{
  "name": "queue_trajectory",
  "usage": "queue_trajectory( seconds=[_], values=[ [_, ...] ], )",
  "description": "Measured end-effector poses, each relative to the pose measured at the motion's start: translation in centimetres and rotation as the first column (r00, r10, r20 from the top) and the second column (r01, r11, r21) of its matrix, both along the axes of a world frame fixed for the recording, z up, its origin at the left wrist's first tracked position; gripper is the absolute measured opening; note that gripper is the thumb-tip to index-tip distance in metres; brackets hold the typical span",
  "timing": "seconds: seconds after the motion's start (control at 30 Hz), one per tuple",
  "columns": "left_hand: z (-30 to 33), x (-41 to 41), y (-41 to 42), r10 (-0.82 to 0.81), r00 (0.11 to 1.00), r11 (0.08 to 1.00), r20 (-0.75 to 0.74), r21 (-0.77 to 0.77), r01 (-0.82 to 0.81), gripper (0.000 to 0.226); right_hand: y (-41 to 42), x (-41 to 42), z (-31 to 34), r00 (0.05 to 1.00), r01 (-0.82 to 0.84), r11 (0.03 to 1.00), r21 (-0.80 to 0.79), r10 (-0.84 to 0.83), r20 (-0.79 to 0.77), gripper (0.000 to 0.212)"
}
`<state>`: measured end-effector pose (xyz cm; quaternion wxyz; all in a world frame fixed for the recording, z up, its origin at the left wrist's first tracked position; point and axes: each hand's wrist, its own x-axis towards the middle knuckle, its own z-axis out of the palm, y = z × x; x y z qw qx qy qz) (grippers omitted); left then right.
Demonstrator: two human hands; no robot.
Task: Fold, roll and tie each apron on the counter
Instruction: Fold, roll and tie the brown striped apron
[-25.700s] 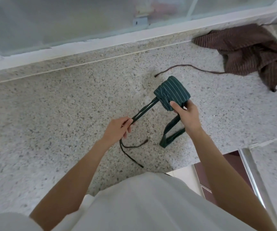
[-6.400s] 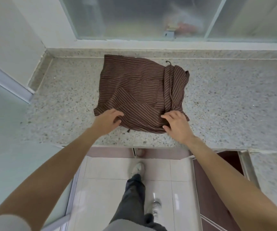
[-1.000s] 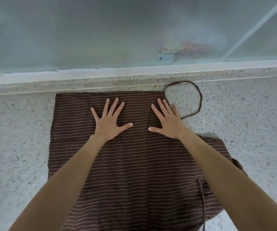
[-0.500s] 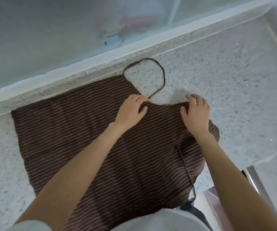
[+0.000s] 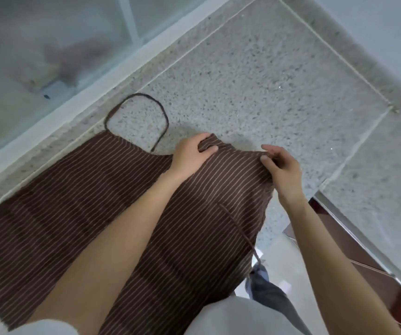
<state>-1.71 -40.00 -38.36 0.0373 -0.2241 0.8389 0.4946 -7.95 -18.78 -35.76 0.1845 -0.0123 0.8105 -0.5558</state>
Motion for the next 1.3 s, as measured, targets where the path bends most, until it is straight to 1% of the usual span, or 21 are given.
queue_trajectory(
  seconds=[0.07,0.1,0.17,0.23,0.3,0.37,0.43,0.5,0.57,0.63,0.67,0.7,0.77,0.8,0.93,1.0,1.07,1.13,1.17,1.23,1.3],
  values=[
    [0.6,1.2,-0.8,0.028,0.997,1.000,-0.076,0.014,-0.027,0.043,1.3,-0.1,0.5,0.997,0.058,0.998,-0.025,-0.060,-0.055,0.021],
    [0.7,1.7,-1.2,0.003,0.996,1.000,-0.093,0.006,-0.002,0.038,1.9,-0.1,0.6,0.995,0.039,0.999,0.014,-0.037,-0.096,0.021],
    [0.1,2.3,-1.6,-0.132,0.990,0.984,-0.038,-0.126,0.127,0.030,3.2,0.1,0.5,0.987,-0.082,0.983,0.164,0.103,-0.127,0.020],
    [-1.2,2.6,-1.9,-0.207,0.973,0.934,0.103,-0.273,0.228,0.032,4.1,0.6,-0.4,0.945,-0.276,0.878,0.390,0.322,-0.056,0.023],
    [-1.8,2.6,-2.0,-0.189,0.960,0.897,0.206,-0.362,0.255,0.037,4.2,1.3,-1.4,0.853,-0.437,0.709,0.554,0.522,0.004,0.025],
    [-1.3,1.8,-1.6,-0.172,0.952,0.867,0.252,-0.420,0.267,0.034,3.7,2.4,-1.9,0.780,-0.500,0.643,0.580,0.625,-0.020,0.024],
    [-0.7,0.4,-0.7,-0.156,0.955,0.866,0.252,-0.430,0.255,0.039,3.0,3.5,-1.9,0.738,-0.541,0.637,0.550,0.672,-0.053,0.023],
    [-0.5,-1.2,0.2,-0.138,0.949,0.880,0.284,-0.403,0.249,0.053,2.3,4.6,-2.0,0.735,-0.555,0.653,0.516,0.675,-0.065,0.023],
    [-0.7,-2.5,0.9,-0.160,0.920,0.867,0.359,-0.394,0.304,0.062,2.0,4.8,-2.2,0.781,-0.481,0.713,0.511,0.613,-0.120,0.022],
    [-0.9,-3.2,1.5,-0.191,0.899,0.833,0.395,-0.420,0.361,0.052,2.0,4.1,-2.3,0.833,-0.348,0.743,0.572,0.525,-0.175,0.021],
    [-1.0,-3.2,1.7,-0.204,0.901,0.827,0.382,-0.426,0.367,0.042,2.0,3.6,-2.3,0.852,-0.292,0.716,0.633,0.496,-0.168,0.021],
    [-1.0,-3.2,1.8,-0.218,0.911,0.831,0.350,-0.422,0.361,0.032,1.9,3.0,-2.3,0.863,-0.265,0.648,0.714,0.490,-0.125,0.024],
    [-0.9,-2.9,1.9,-0.244,0.934,0.867,0.261,-0.373,0.331,0.022,1.8,2.2,-2.3,0.865,-0.303,0.457,0.837,0.500,0.041,0.033],
    [-0.8,-2.6,1.9,-0.260,0.940,0.885,0.219,-0.336,0.323,0.022,1.8,2.0,-2.2,0.863,-0.343,0.409,0.846,0.492,0.112,0.035],
    [0.0,-2.1,1.4,-0.339,0.937,0.911,0.079,-0.219,0.348,0.034,2.8,1.0,-2.4,0.829,-0.533,0.478,0.698,0.460,0.318,0.022],
    [0.8,-2.3,1.3,-0.328,0.944,0.930,-0.021,-0.180,0.320,0.037,3.7,0.4,-2.5,0.851,-0.512,0.578,0.635,0.440,0.285,0.016],
    [1.9,-2.9,1.4,-0.287,0.950,0.948,-0.123,-0.181,0.263,0.036,4.3,-0.4,-1.7,0.945,-0.312,0.749,0.585,0.310,0.106,0.012],
    [3.1,-3.3,1.6,-0.225,0.947,0.967,-0.229,-0.168,0.189,0.031,4.5,-1.0,-0.5,0.997,-0.059,0.894,0.443,0.078,-0.024,0.009],
    [3.7,-3.6,1.8,-0.201,0.934,0.975,-0.294,-0.156,0.160,0.028,4.7,-1.6,0.1,0.997,0.071,0.933,0.354,-0.061,-0.041,0.008],
    [4.3,-4.3,2.0,-0.188,0.901,0.977,-0.391,-0.171,0.129,0.024,5.2,-2.8,0.8,0.951,0.300,0.935,0.189,-0.308,0.011,0.005],
    [3.8,-5.2,2.1,-0.215,0.903,0.959,-0.372,-0.253,0.124,0.025,5.9,-4.1,1.0,0.903,0.420,0.901,0.112,-0.427,0.045,0.007]
  ],
)
